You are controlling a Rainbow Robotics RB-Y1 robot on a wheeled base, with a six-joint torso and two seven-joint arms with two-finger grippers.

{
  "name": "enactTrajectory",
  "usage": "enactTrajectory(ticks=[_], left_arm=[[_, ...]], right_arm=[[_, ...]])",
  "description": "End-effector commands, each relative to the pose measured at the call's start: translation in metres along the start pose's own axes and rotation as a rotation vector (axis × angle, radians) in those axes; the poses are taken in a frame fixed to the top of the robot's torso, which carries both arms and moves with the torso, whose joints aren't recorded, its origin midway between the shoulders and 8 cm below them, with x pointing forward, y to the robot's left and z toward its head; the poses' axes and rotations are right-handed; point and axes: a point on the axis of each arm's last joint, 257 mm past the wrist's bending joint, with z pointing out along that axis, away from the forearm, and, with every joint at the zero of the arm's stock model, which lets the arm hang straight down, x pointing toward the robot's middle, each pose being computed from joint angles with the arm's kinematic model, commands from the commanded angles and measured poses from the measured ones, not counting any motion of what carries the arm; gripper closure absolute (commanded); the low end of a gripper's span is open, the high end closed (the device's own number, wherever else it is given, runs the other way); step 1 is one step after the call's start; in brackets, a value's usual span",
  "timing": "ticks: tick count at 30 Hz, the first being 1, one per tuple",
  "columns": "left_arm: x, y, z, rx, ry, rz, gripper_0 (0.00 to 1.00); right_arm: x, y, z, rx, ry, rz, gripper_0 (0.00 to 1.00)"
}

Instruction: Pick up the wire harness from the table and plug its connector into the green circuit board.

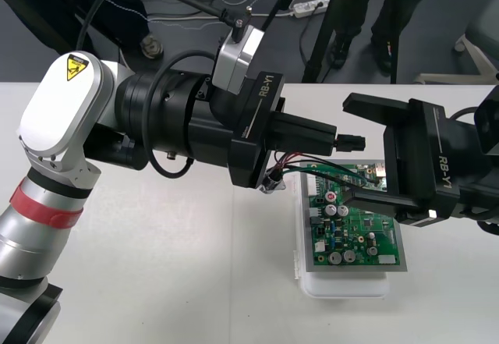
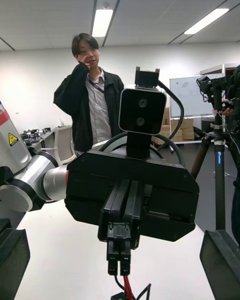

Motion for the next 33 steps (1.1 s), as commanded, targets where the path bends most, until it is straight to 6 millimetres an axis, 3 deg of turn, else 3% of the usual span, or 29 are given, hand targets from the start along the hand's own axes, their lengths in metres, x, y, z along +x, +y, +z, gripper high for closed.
enactTrajectory(ticks=[1, 6, 16, 24, 33], left_arm=[[-0.004, 0.001, -0.008, -0.012, 0.012, 0.089, 1.00], [-0.002, -0.002, -0.019, -0.017, 0.003, 0.077, 1.00], [0.010, -0.007, -0.050, -0.044, 0.021, 0.110, 1.00], [0.029, -0.012, -0.070, -0.078, 0.045, 0.087, 1.00], [0.058, -0.014, -0.086, -0.123, 0.101, 0.072, 1.00]], right_arm=[[-0.009, -0.006, -0.015, 0.019, 0.019, -0.072, 0.00], [-0.002, -0.007, -0.030, 0.037, 0.076, -0.080, 0.00], [0.016, -0.012, -0.087, 0.082, 0.296, -0.162, 0.00], [0.023, -0.019, -0.124, 0.130, 0.407, -0.172, 0.00], [0.053, -0.030, -0.174, 0.168, 0.571, -0.158, 0.00]])
